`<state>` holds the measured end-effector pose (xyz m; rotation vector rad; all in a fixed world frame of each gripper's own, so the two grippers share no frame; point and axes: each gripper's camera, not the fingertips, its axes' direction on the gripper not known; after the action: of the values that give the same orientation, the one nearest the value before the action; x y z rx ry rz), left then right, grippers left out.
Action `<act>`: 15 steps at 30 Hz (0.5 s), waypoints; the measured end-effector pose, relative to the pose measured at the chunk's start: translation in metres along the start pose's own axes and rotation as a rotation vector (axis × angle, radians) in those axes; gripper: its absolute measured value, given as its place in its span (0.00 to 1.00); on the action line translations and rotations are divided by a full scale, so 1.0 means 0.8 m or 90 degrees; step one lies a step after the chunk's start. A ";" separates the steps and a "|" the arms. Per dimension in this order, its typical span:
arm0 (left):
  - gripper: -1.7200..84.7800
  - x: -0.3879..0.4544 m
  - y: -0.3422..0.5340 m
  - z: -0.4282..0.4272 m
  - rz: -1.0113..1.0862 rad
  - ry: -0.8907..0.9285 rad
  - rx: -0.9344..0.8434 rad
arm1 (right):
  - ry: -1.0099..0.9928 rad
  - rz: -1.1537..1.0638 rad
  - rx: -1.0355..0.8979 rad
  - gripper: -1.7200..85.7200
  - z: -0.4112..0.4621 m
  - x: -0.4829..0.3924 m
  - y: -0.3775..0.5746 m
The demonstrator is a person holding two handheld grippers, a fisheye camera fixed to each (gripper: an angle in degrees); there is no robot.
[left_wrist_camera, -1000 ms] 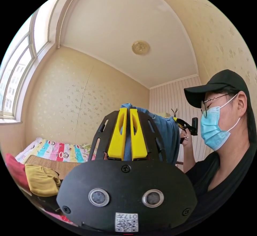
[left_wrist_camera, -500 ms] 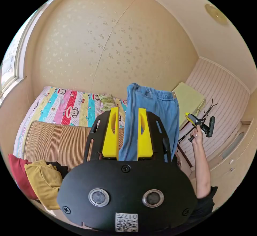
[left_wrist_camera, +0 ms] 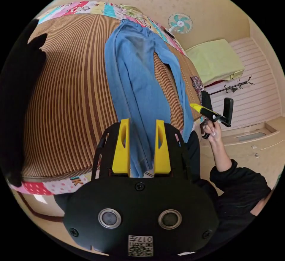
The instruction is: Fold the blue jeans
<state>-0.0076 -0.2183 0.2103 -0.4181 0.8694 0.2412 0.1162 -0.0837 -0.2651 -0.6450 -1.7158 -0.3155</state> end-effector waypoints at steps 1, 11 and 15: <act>0.17 -0.015 0.040 -0.002 -0.030 0.017 0.036 | -0.025 0.001 0.003 0.13 0.014 -0.006 0.016; 0.07 -0.041 0.184 -0.043 -0.053 -0.061 0.125 | -0.137 0.063 -0.003 0.10 0.172 -0.088 0.156; 0.02 -0.096 0.207 -0.094 -0.086 0.064 0.069 | -0.189 0.011 -0.055 0.06 0.152 -0.097 0.177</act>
<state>-0.1687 -0.1069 0.1851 -0.3890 0.9443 0.0483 0.1092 0.0764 -0.3882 -0.8006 -1.9859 -0.2934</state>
